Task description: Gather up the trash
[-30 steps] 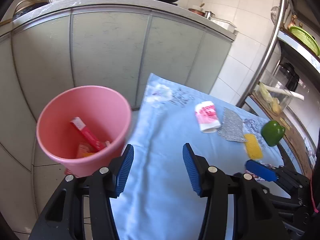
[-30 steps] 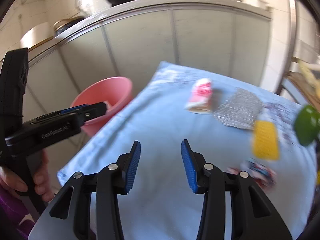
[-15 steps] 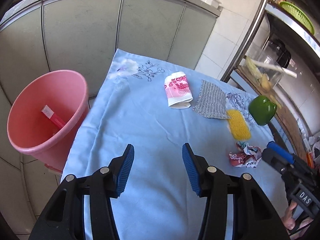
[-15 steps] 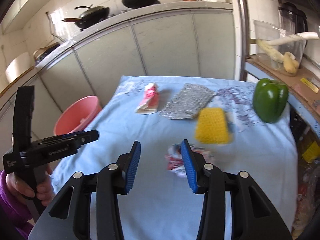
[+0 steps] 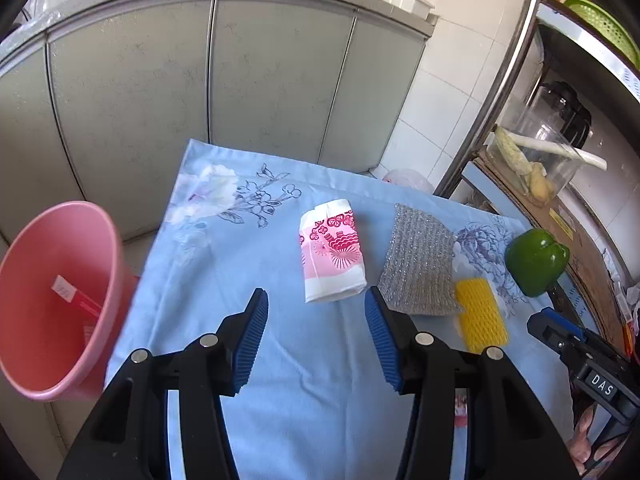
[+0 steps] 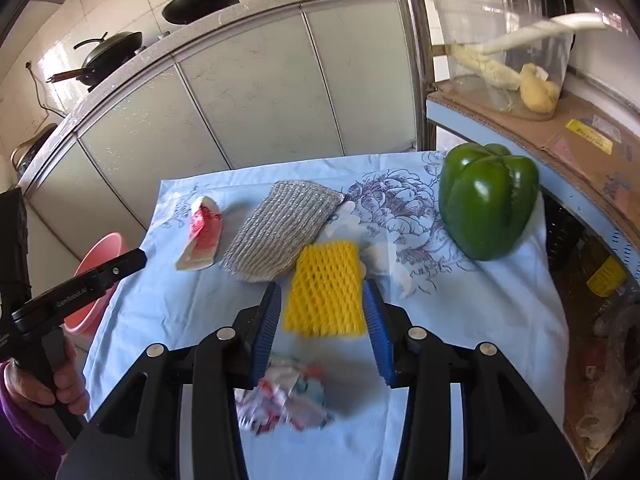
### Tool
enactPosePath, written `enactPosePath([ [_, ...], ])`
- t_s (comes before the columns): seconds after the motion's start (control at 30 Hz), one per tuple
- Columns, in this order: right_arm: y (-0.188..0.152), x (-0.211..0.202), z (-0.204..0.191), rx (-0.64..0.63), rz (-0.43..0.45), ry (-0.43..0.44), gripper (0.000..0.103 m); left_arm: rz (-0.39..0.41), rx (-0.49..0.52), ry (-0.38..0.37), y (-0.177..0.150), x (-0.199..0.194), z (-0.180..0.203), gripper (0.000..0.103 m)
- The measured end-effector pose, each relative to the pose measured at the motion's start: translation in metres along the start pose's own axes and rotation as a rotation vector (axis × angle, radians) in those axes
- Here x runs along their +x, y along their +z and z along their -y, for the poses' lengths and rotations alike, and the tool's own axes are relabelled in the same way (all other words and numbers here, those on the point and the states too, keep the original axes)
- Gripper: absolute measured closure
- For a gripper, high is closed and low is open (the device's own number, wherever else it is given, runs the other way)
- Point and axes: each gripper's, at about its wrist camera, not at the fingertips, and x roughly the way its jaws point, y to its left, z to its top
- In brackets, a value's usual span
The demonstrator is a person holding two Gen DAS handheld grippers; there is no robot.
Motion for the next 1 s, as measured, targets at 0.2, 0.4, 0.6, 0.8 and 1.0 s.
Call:
enactPosePath([
  [0.2,0.005,0.028,0.001,-0.013,-0.054,0.002,0.06,-0.04,-0.041,-0.035,0.01,0.036,-0.001,0.053],
  [0.4,0.004,0.053,0.005,-0.022,-0.1,-0.037,0.06,-0.06,-0.052,-0.053,0.015,0.062,0.003,0.051],
  [0.6,-0.002,0.062,0.007,-0.031,-0.122,-0.058,0.06,-0.072,-0.045,-0.065,0.014,0.075,0.006,0.062],
  [0.8,-0.004,0.064,0.004,-0.071,-0.127,-0.036,0.08,-0.045,-0.11,-0.073,0.009,0.075,-0.007,0.103],
  [1.0,-0.001,0.055,-0.006,-0.095,-0.112,-0.021,0.094,0.009,-0.096,-0.082,0.001,0.047,-0.017,0.103],
])
